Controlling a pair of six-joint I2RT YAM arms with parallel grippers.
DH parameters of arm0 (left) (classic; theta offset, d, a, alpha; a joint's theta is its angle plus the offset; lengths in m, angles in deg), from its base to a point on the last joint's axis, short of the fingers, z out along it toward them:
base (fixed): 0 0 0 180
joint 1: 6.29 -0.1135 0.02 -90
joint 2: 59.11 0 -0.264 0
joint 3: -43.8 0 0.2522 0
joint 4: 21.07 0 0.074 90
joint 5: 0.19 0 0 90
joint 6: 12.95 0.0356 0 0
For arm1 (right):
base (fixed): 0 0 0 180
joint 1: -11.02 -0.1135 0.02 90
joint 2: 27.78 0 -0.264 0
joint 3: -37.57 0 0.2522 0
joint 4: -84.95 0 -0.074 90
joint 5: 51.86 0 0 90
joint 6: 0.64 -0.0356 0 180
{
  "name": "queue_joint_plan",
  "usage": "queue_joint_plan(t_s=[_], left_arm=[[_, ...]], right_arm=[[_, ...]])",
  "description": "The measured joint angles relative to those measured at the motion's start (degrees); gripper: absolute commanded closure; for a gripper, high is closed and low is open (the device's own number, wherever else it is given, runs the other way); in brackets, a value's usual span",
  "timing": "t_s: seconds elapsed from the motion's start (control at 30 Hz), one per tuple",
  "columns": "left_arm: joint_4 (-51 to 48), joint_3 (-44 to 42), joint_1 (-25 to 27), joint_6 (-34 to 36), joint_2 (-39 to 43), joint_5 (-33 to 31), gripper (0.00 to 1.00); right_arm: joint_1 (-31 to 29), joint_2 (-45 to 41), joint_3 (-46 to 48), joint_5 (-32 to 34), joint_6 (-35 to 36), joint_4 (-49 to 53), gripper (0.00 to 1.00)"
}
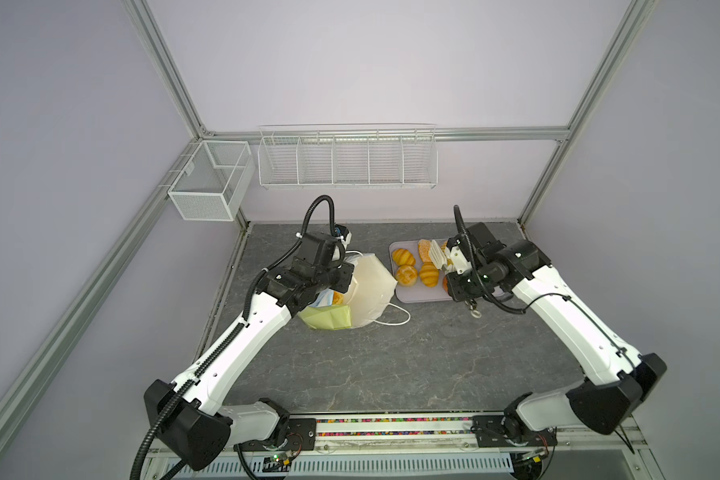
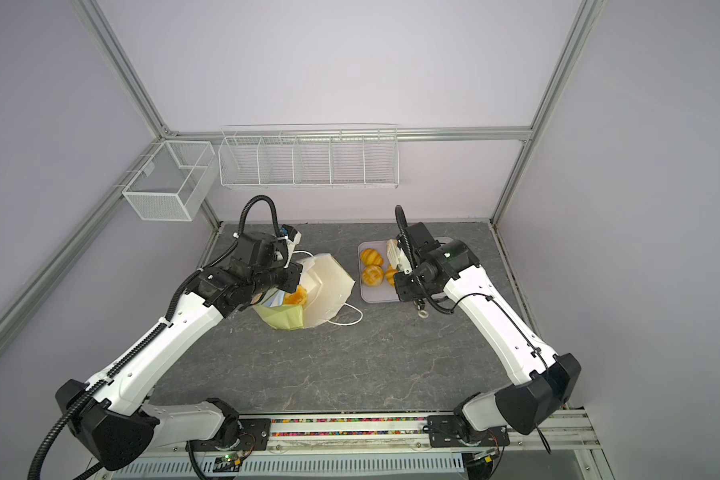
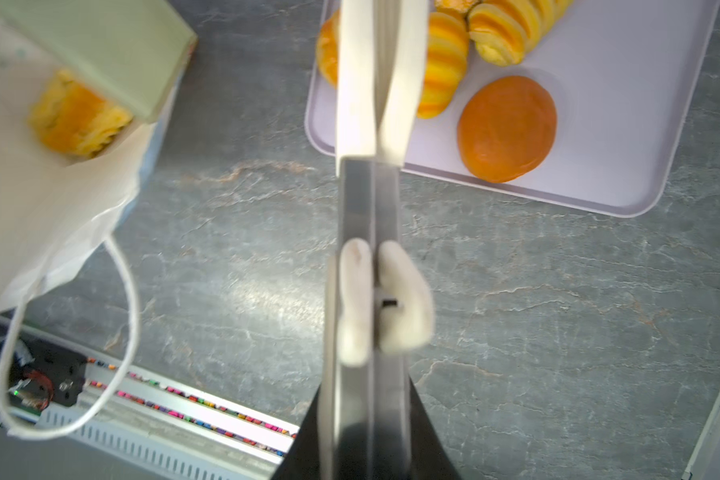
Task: Take the fake bread out of the paper bag
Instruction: 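Move the tongs toward the paper bag held by the left gripper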
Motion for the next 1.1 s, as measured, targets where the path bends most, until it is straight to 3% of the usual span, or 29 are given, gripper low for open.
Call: queue_joint_plan(t_s=[0.17,0.47,0.63,0.77,1.1], left_arm=[[-0.02,0.02,1.03,2.08,0.00,-1.62,1.00],[-2.21,1.84,8.74,7.56,-1.95,-12.26,1.00],[-0.42,0.20,11.76,8.37,-1.11,-16.39,1.00],[4.15,-6.54,14.14,9.53,3.26,-17.62,1.00],[12.15,-17.81,18.71,13.97,12.28,-18.27,1.00]], right_arm=[[-8.59,-4.90,0.44,1.03,-4.81,2.05,0.92],[-27.04,-6.43,3.56,0.46,-13.00,-1.95,0.92],[-28.87,-4.52,11.74,-2.73,-15.96,-10.58,0.92],[-29.79,-0.70,17.75,-6.19,-18.08,-17.70,0.91],[-32.52,5.07,23.19,-9.97,-21.22,-32.20,0.89]])
